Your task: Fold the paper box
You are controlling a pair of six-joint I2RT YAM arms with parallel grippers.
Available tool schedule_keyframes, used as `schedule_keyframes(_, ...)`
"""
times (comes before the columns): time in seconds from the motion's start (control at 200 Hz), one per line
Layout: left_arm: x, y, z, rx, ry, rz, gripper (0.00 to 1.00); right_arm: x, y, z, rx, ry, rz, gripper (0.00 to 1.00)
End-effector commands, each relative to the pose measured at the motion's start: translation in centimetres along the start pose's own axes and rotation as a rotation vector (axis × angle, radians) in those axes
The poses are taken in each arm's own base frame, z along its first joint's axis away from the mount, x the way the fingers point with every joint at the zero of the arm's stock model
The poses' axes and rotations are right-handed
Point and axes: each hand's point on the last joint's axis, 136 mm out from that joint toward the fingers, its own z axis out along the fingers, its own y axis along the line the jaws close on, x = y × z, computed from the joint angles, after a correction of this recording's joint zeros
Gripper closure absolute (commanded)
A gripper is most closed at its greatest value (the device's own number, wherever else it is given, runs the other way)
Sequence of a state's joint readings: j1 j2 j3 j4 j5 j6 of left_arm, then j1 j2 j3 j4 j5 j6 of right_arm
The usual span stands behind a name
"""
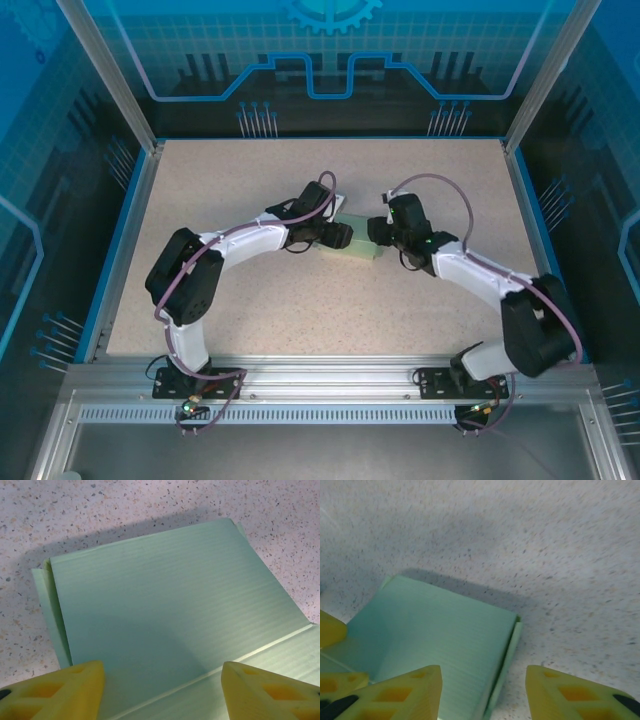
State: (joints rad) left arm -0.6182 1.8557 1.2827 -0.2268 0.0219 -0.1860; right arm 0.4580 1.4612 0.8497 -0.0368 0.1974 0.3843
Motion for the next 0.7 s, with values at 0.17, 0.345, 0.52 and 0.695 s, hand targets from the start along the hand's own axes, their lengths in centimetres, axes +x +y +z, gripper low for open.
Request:
schedule_keyframes(0.17, -3.0, 0.8, -3.0, -0.003, -0.122, -0.026, 0.35, 2.9, -0.6, 3.7, -0.01, 0.168, 0.024, 0.51)
schedule_keyframes(0.345, -3.2, 3.6, -2.7, -0.033, -0.098, -0.077, 0.34, 4.6, -1.5, 4.6, 0.017, 0.206, 0.012, 0.51)
schedule_keyframes(0.52, -1.5, 5.9, -0.7, -0.057, -0.002, -0.11, 0.33, 5.2, -2.0, 4.9, 0.013, 0.227, 0.009, 0.51)
schedule_keyframes(0.695, -0.4, 5.8, 1.3, -0.026, 0.073, -0.114, 0.33, 5.4, -2.5, 5.1, -0.004, 0.251, 0.017, 0.51)
